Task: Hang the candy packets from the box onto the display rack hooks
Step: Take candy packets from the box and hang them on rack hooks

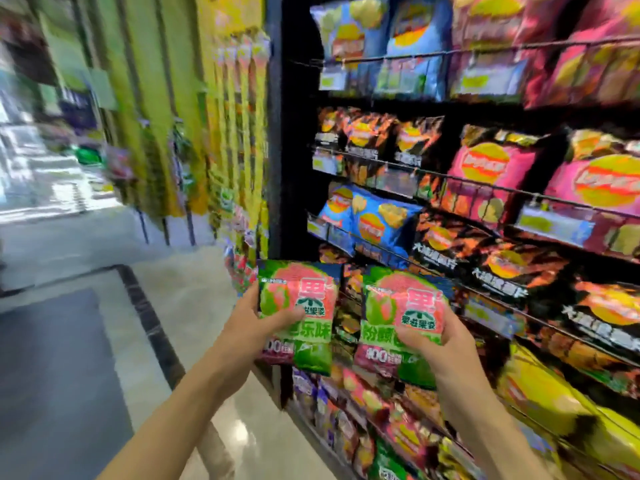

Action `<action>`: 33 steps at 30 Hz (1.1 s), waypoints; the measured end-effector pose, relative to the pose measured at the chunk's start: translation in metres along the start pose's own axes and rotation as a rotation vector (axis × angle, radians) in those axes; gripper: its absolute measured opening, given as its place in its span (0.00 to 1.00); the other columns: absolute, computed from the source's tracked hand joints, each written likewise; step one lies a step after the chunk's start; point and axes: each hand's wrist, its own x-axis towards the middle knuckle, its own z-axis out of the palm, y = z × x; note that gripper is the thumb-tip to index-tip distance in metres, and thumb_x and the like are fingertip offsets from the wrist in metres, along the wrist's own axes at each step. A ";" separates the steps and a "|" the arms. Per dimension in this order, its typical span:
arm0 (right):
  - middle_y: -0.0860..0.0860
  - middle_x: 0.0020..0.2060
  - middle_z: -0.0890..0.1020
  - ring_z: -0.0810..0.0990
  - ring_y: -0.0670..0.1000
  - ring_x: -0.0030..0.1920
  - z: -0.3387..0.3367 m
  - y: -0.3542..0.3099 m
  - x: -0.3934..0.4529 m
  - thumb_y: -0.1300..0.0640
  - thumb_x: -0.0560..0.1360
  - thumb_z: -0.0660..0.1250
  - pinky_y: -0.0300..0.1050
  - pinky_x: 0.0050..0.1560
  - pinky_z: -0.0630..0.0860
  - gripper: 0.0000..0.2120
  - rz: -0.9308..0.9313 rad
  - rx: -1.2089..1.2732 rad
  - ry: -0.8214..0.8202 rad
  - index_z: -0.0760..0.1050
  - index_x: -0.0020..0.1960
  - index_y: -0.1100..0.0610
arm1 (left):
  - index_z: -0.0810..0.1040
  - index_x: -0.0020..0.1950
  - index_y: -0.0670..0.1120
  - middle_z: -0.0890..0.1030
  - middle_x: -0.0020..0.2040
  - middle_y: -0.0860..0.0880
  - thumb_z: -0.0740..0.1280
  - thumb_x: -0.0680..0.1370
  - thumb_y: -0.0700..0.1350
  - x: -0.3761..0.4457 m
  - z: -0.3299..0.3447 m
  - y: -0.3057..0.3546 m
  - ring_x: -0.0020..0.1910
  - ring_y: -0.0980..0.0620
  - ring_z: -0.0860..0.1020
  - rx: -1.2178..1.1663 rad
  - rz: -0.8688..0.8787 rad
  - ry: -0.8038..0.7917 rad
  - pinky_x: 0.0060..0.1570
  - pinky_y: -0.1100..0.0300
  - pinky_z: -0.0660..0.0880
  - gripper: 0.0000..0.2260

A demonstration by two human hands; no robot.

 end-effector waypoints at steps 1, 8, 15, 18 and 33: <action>0.49 0.51 0.87 0.86 0.52 0.52 0.014 0.003 0.005 0.62 0.73 0.74 0.39 0.45 0.79 0.21 0.008 0.013 -0.019 0.76 0.63 0.49 | 0.77 0.64 0.49 0.87 0.54 0.45 0.79 0.67 0.43 -0.003 -0.014 0.002 0.52 0.43 0.86 0.009 -0.006 0.026 0.52 0.48 0.82 0.26; 0.50 0.51 0.86 0.86 0.53 0.51 0.122 0.026 0.041 0.60 0.73 0.75 0.53 0.53 0.81 0.21 0.038 0.014 -0.139 0.76 0.61 0.45 | 0.75 0.63 0.50 0.87 0.52 0.46 0.76 0.72 0.42 0.002 -0.116 0.002 0.49 0.44 0.87 0.052 -0.055 0.181 0.50 0.46 0.83 0.21; 0.40 0.42 0.87 0.86 0.41 0.41 0.230 0.045 0.084 0.63 0.75 0.72 0.30 0.35 0.78 0.16 0.067 0.038 -0.151 0.75 0.58 0.47 | 0.75 0.63 0.49 0.87 0.52 0.47 0.76 0.75 0.41 0.050 -0.219 0.003 0.49 0.44 0.87 0.057 -0.078 0.208 0.54 0.43 0.83 0.19; 0.50 0.49 0.87 0.87 0.52 0.48 0.265 0.055 0.097 0.59 0.74 0.74 0.47 0.47 0.83 0.19 0.102 0.048 -0.137 0.76 0.63 0.51 | 0.75 0.63 0.50 0.87 0.52 0.46 0.76 0.74 0.41 0.073 -0.251 0.002 0.50 0.43 0.87 0.050 -0.088 0.199 0.55 0.41 0.82 0.20; 0.49 0.48 0.88 0.87 0.50 0.45 0.343 0.099 0.247 0.58 0.74 0.73 0.42 0.42 0.80 0.18 0.098 0.057 -0.006 0.76 0.62 0.50 | 0.77 0.63 0.47 0.87 0.53 0.47 0.76 0.74 0.38 0.247 -0.334 -0.029 0.49 0.47 0.87 0.066 -0.118 0.087 0.43 0.58 0.82 0.19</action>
